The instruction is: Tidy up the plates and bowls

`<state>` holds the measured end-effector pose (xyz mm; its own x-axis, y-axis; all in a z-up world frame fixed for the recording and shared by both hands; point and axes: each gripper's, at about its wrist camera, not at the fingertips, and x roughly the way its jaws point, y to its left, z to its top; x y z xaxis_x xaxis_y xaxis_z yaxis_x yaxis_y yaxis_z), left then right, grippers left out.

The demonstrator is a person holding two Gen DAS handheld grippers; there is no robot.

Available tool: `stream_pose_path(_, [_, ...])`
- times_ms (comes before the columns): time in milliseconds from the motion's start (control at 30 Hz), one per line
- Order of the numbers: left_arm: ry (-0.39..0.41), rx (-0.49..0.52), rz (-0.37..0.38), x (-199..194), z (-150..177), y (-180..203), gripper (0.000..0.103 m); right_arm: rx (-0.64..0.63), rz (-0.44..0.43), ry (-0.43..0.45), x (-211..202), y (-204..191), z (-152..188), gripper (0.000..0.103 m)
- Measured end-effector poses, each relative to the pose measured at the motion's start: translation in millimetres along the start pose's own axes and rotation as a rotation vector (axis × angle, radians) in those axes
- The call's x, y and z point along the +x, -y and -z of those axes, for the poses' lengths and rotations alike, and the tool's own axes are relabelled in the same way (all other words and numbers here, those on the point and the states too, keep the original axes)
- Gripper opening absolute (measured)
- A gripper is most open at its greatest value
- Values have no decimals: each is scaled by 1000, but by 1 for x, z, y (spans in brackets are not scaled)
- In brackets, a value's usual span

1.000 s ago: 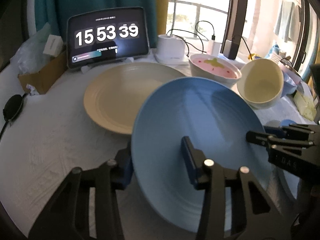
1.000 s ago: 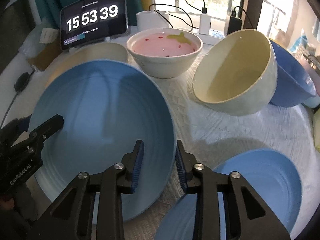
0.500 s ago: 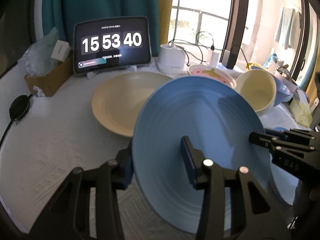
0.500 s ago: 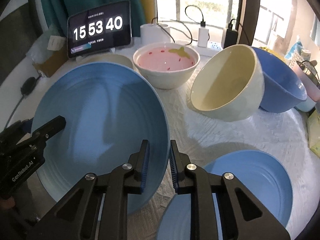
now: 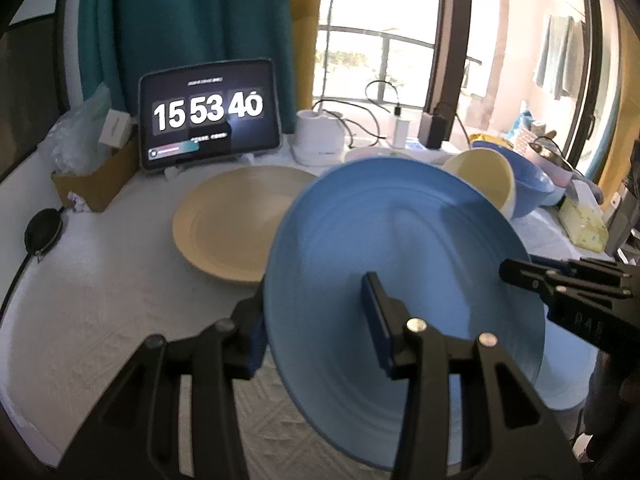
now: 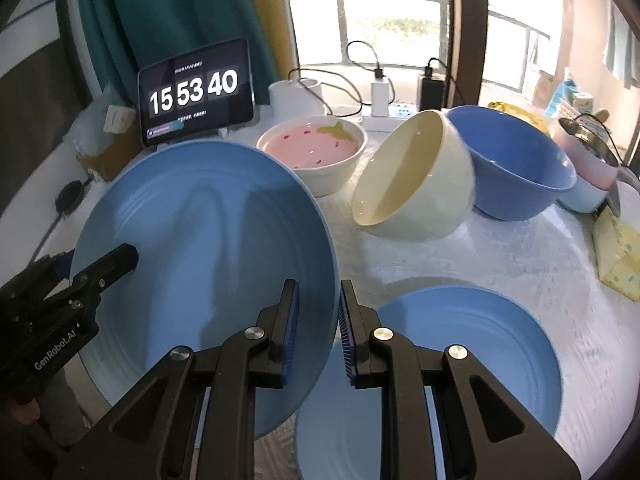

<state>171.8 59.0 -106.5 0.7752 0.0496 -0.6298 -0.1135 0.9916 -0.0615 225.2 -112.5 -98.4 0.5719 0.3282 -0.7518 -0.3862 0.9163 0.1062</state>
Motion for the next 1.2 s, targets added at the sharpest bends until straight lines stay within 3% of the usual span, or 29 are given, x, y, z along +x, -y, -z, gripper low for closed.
stream_pose_path(733, [-83, 103, 108, 7, 10, 90, 44, 166, 57, 44, -39, 88, 40, 21])
stream_pose_path(1200, [-171, 218, 116, 31, 30, 149, 45, 247, 109, 35, -44, 140, 70, 21])
